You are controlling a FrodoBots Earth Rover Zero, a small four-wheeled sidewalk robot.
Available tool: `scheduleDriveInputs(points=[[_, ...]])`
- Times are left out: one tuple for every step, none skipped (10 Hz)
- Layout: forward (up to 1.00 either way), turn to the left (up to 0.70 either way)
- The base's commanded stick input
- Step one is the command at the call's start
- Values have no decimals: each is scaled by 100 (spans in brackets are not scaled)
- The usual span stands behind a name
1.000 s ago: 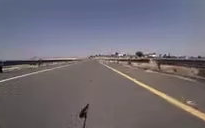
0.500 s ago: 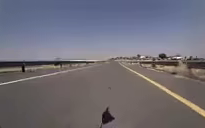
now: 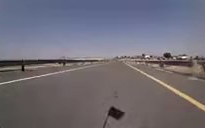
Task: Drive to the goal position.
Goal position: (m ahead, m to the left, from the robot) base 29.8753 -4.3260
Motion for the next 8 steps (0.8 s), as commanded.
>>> scheduleDriveInputs(points=[[100,-1],[100,-1],[100,-1],[100,-1],[100,-1],[100,-1],[100,-1],[100,-1]])
